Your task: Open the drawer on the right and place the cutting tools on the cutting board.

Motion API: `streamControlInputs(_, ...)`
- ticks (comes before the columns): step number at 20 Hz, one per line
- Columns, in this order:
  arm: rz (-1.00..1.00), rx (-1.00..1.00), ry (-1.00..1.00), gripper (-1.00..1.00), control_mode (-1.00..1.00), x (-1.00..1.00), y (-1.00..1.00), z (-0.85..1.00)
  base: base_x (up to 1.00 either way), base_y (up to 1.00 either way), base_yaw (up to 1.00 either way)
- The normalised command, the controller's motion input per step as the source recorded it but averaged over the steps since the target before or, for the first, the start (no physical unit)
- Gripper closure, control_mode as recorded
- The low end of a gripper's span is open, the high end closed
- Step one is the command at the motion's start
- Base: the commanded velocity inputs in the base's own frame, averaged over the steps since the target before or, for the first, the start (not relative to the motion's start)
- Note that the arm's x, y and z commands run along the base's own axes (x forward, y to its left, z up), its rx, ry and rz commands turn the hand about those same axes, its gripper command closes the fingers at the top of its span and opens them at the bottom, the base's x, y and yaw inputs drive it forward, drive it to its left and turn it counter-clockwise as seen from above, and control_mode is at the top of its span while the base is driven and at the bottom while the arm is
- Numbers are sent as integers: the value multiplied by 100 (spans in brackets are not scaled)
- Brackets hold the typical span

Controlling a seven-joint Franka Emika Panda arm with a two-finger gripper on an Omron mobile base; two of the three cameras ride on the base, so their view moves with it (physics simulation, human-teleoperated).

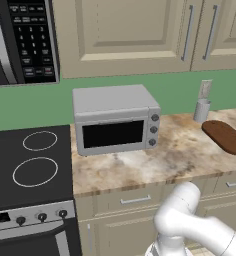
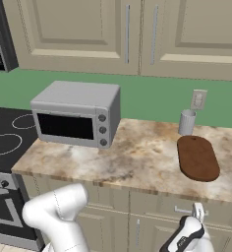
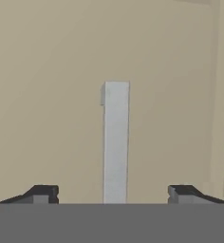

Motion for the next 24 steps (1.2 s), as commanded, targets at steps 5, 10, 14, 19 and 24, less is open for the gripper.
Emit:
streamControlInputs(5, 0, 0, 0, 100, -100, 0, 0, 0, 0, 0, 0)
streamControlInputs(10, 0, 0, 0, 100, -100, 0, 0, 0, 0, 0, 0)
streamControlInputs(14, 0, 0, 0, 100, -100, -22, 0, 0, 0, 0, 0)
streamControlInputs(19, 0, 2, 0, 100, -100, -69, -12, 0, 0, 0, 0)
streamControlInputs(24, 0, 3, 0, 100, -100, -71, -13, 0, 0, 0, 0)
